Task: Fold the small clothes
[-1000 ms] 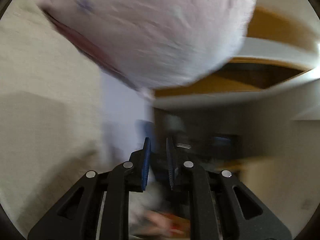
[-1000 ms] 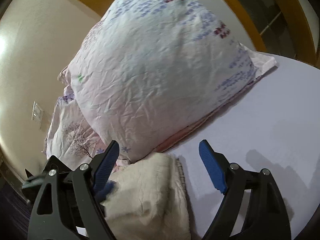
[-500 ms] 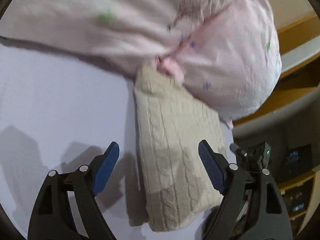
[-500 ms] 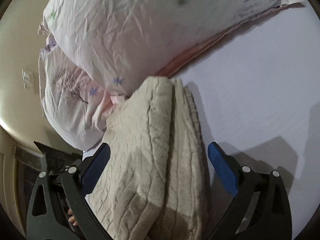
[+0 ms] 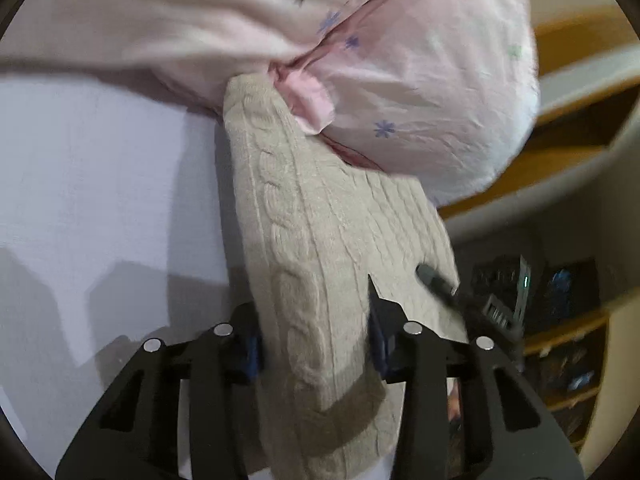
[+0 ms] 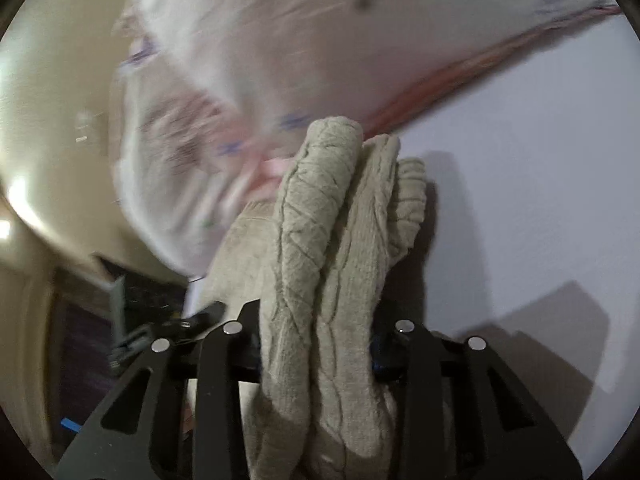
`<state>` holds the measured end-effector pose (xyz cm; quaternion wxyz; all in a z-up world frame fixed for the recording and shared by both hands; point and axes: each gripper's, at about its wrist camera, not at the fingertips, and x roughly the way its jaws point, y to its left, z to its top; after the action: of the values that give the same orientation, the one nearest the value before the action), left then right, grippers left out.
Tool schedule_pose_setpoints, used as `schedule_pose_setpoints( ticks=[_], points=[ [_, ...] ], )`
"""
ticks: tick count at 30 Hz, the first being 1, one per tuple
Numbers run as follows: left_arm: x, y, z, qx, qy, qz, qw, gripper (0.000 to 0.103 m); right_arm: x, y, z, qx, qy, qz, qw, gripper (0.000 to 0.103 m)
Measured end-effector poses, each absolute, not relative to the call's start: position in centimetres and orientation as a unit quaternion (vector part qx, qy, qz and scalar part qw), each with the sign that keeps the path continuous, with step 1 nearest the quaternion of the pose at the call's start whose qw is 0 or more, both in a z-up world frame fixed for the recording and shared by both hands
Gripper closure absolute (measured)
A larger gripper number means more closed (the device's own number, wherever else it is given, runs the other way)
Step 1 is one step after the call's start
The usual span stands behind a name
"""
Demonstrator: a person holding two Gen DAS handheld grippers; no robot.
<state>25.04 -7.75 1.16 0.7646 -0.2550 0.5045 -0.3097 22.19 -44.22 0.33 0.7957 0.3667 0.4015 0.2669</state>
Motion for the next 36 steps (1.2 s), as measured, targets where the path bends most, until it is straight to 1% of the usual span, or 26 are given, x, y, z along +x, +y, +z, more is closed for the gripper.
schedule_pose_setpoints(
  ticks=[3, 4, 5, 7, 9, 10, 11, 12, 13, 15, 16, 17, 19, 22, 24, 27, 29, 30, 31, 32, 34, 36],
  points=[
    [22.5, -3.3, 3.7, -0.204, 0.478, -0.282, 0.807, 0.06, 22.6, -38.6, 0.5, 0.326, 0.424, 0.311, 0.786, 0.068],
    [22.2, -2.1, 4.0, -0.191, 0.474, -0.266, 0.817, 0.058, 22.8, -37.1, 0.4, 0.308, 0.434, 0.311, 0.788, 0.066],
    [22.0, -1.3, 4.5, -0.168, 0.472, -0.238, 0.832, 0.055, 23.1, -35.4, 0.2, 0.282, 0.447, 0.306, 0.792, 0.058],
    [21.6, 0.5, 4.6, -0.136, 0.471, -0.197, 0.849, 0.053, 23.0, -33.1, 0.2, 0.222, 0.465, 0.28, 0.81, 0.049],
    [19.9, 2.3, 6.1, -0.122, 0.433, -0.16, 0.879, 0.053, 21.9, -34.2, 1.8, 0.22, 0.439, 0.25, 0.835, 0.046],
    [18.9, 2.8, 7.0, -0.113, 0.41, -0.152, 0.892, 0.053, 21.0, -35.5, 3.1, 0.235, 0.403, 0.232, 0.854, 0.044],
    [17.7, 2.9, 8.1, -0.109, 0.389, -0.155, 0.901, 0.05, 20.1, -36.6, 4.2, 0.251, 0.369, 0.226, 0.866, 0.044],
    [16.9, 2.7, 8.7, -0.114, 0.379, -0.166, 0.903, 0.047, 19.7, -37.0, 4.8, 0.258, 0.354, 0.231, 0.869, 0.044],
    [16.1, 2.4, 9.0, -0.12, 0.374, -0.181, 0.902, 0.047, 19.6, -36.9, 5.2, 0.257, 0.353, 0.237, 0.868, 0.045],
    [15.0, 0.2, 9.0, -0.118, 0.377, -0.216, 0.893, 0.047, 20.3, -35.1, 5.0, 0.217, 0.386, 0.224, 0.868, 0.05],
    [14.4, -1.3, 8.6, -0.109, 0.385, -0.235, 0.886, 0.047, 20.8, -34.2, 4.3, 0.193, 0.406, 0.217, 0.867, 0.075],
    [14.1, -2.5, 8.1, -0.103, 0.391, -0.245, 0.881, 0.047, 21.4, -32.5, 3.6, 0.171, 0.424, 0.213, 0.864, 0.089],
    [13.5, -4.4, 6.8, -0.084, 0.407, -0.254, 0.874, 0.047, 21.3, -31.5, 2.8, 0.143, 0.414, 0.19, 0.878, 0.093],
    [12.6, -5.0, 6.0, -0.07, 0.393, -0.264, 0.878, 0.047, 21.0, -34.0, 2.6, 0.193, 0.397, 0.174, 0.88, 0.094],
    [12.3, -5.1, 5.5, -0.074, 0.396, -0.283, 0.87, 0.047, 21.4, -35.3, 1.6, 0.214, 0.404, 0.152, 0.876, 0.094],
    [11.6, -6.4, 4.7, -0.025, 0.388, -0.264, 0.883, 0.047, 21.1, -33.9, 1.4, 0.165, 0.411, 0.141, 0.885, 0.089],
    [11.0, -7.0, 4.7, 0.006, 0.377, -0.257, 0.89, 0.043, 19.9, -33.4, 3.0, 0.146, 0.397, 0.129, 0.897, 0.071],
    [11.0, -6.9, 4.7, 0.009, 0.375, -0.257, 0.891, 0.042, 18.6, -33.5, 4.2, 0.145, 0.378, 0.124, 0.906, 0.068],
    [10.9, -6.7, 4.7, 0.006, 0.373, -0.259, 0.891, 0.041, 17.6, -33.3, 5.1, 0.149, 0.359, 0.136, 0.911, 0.061],
    [11.0, -6.5, 4.7, 0.002, 0.373, -0.261, 0.89, 0.041, 15.7, -33.0, 6.1, 0.155, 0.339, 0.169, 0.912, 0.06],
    [11.0, -6.2, 4.7, -0.009, 0.372, -0.265, 0.889, 0.04, 13.6, -32.4, 6.7, 0.146, 0.333, 0.209, 0.908, 0.061],
    [10.9, -6.0, 4.8, -0.018, 0.37, -0.255, 0.893, 0.04, 13.1, -30.5, 5.3, 0.114, 0.367, 0.213, 0.898, 0.064]
  ],
)
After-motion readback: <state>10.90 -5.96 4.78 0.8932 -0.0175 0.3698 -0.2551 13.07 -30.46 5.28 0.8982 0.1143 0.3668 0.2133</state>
